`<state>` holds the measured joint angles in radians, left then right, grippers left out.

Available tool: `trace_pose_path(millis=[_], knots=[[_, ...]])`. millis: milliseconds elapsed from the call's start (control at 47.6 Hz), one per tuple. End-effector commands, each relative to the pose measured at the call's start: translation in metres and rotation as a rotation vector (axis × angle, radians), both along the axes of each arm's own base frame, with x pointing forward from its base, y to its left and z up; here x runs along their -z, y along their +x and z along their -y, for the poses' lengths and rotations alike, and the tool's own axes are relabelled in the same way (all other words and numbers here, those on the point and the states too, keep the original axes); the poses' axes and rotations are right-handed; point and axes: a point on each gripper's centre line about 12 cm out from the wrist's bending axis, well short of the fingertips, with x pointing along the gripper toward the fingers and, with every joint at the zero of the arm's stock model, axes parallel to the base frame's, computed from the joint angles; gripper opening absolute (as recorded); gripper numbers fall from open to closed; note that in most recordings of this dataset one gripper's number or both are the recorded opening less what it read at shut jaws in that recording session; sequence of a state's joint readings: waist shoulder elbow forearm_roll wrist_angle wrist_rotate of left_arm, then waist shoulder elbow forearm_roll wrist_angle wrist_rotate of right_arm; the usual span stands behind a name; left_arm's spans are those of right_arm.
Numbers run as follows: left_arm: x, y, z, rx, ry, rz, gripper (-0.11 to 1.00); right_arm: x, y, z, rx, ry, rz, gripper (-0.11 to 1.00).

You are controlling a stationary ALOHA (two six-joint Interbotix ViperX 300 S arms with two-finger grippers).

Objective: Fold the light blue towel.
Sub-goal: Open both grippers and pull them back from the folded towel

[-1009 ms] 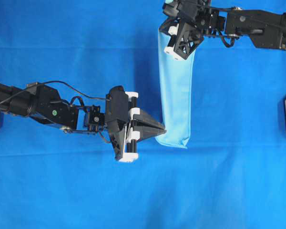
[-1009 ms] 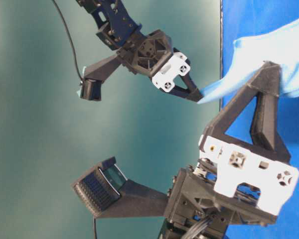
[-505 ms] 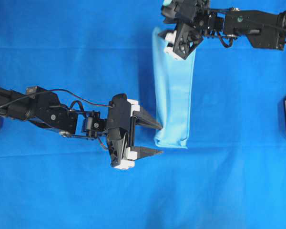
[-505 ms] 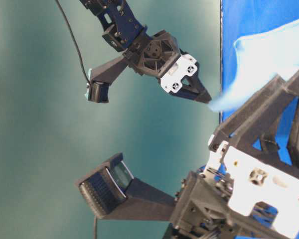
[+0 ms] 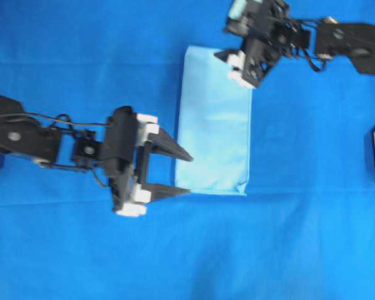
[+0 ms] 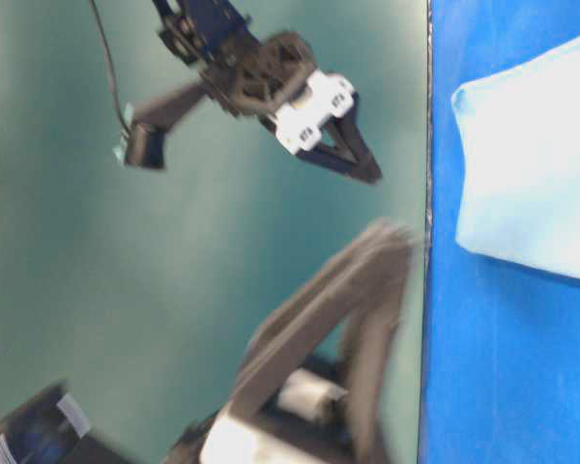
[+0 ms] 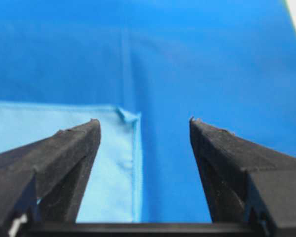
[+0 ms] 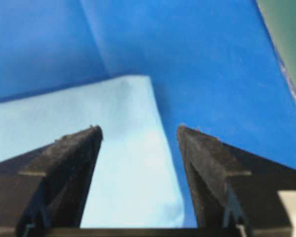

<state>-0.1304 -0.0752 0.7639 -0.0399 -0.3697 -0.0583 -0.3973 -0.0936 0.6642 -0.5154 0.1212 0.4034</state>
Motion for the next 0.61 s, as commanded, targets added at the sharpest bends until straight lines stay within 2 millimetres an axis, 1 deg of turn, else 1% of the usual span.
trace_pose_path(millis=[0,168,294,399,462,526,589], knots=[[-0.017,-0.01,-0.012,-0.026,0.0,0.051,0.7,-0.019,-0.013,-0.012,-0.023,-0.018,0.068,0.64],[-0.013,-0.035,-0.039,-0.09,0.028,0.076,0.7,-0.021,-0.043,-0.04,-0.087,0.004,0.191,0.64],[-0.012,-0.054,-0.051,-0.12,0.054,0.093,0.7,-0.023,-0.067,-0.062,-0.135,0.014,0.281,0.64],[-0.009,-0.071,-0.058,-0.141,0.06,0.105,0.7,-0.02,-0.085,-0.076,-0.163,0.026,0.326,0.64],[-0.009,-0.077,-0.061,-0.154,0.061,0.115,0.7,-0.015,-0.094,-0.082,-0.175,0.037,0.344,0.64],[-0.006,-0.081,-0.065,-0.168,0.062,0.113,0.7,-0.012,-0.098,-0.085,-0.178,0.047,0.353,0.64],[-0.003,-0.08,-0.068,-0.177,0.063,0.106,0.7,-0.009,-0.1,-0.086,-0.174,0.057,0.353,0.64]])
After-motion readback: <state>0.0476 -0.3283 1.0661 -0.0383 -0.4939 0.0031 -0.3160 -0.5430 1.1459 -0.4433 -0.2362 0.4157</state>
